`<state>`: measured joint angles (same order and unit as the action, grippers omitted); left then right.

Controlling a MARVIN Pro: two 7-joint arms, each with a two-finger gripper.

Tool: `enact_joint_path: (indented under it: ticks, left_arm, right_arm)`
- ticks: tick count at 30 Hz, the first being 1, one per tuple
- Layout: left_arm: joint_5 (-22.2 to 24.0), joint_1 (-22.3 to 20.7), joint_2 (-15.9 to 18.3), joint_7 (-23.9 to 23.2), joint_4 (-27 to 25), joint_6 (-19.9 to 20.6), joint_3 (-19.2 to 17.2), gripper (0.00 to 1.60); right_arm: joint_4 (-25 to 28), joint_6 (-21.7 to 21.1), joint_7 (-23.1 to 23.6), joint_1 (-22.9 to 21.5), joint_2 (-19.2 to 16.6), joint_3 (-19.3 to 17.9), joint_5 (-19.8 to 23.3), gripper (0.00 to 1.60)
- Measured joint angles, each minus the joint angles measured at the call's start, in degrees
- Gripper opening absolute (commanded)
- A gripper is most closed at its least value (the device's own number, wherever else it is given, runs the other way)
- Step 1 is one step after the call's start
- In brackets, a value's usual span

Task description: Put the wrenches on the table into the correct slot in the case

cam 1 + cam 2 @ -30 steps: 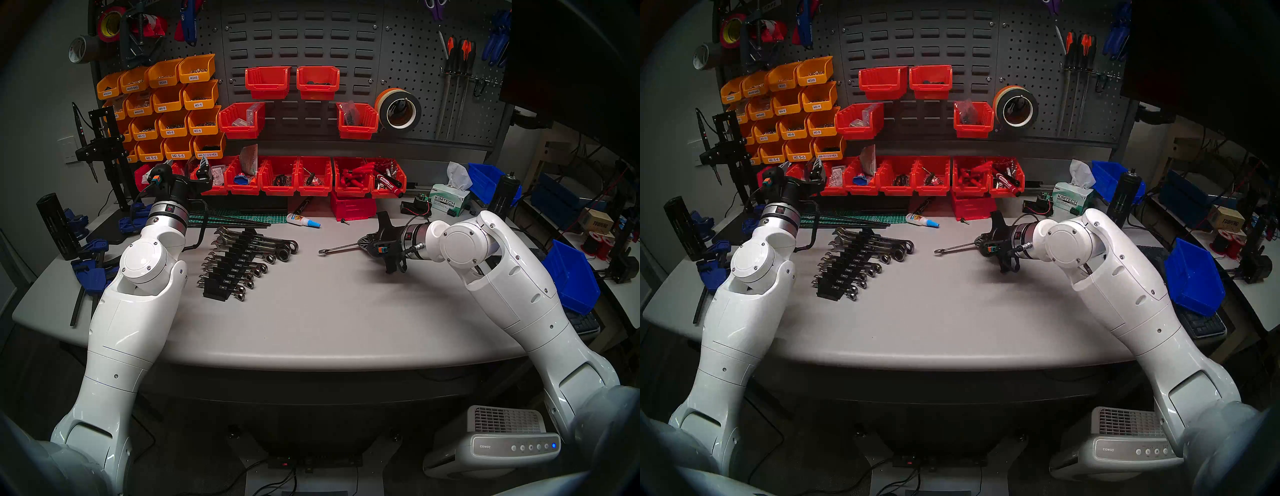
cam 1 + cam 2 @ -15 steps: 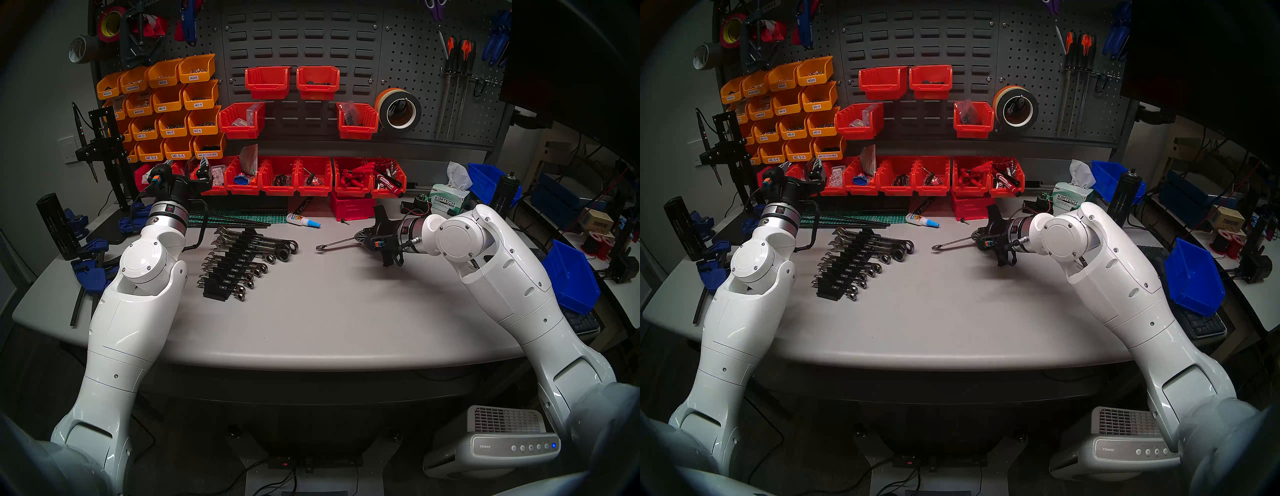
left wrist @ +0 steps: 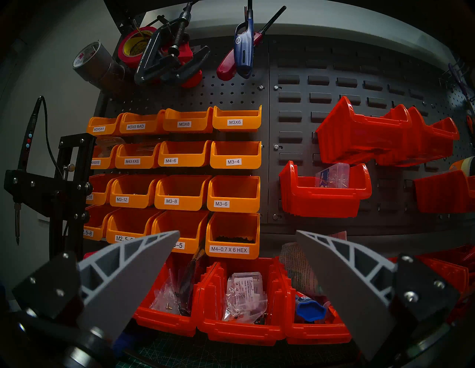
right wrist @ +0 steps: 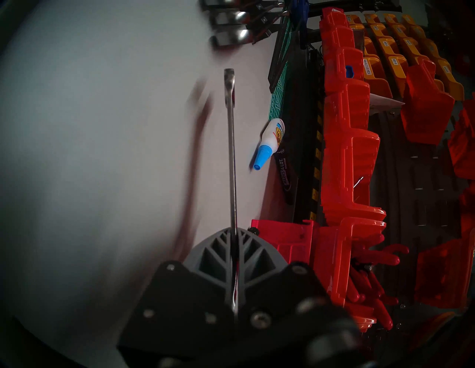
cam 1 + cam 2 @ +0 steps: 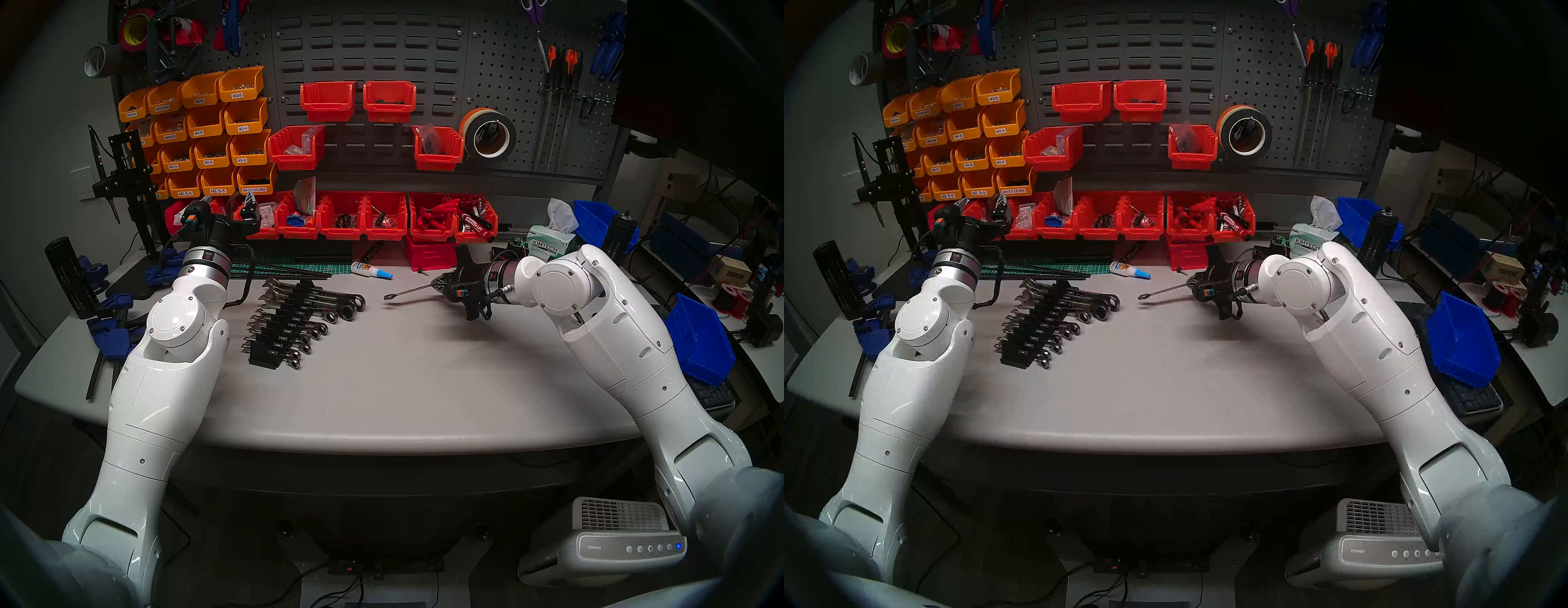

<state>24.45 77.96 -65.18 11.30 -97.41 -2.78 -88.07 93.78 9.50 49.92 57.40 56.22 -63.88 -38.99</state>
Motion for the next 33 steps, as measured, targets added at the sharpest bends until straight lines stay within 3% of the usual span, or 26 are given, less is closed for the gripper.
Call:
enact_joint_path:
  ticks: [22, 33]
  left_arm:
    - [0.0, 0.0, 0.0, 0.0, 0.0, 0.0, 0.0, 1.6]
    - [0.0, 0.0, 0.0, 0.0, 0.0, 0.0, 0.0, 1.6]
  right_arm:
    - [0.3, 2.3, 0.1, -0.9, 0.2, -1.5, -1.0, 0.0]
    - [0.5, 2.5, 3.8, -0.7, 0.4, -1.9, 2.0, 0.0]
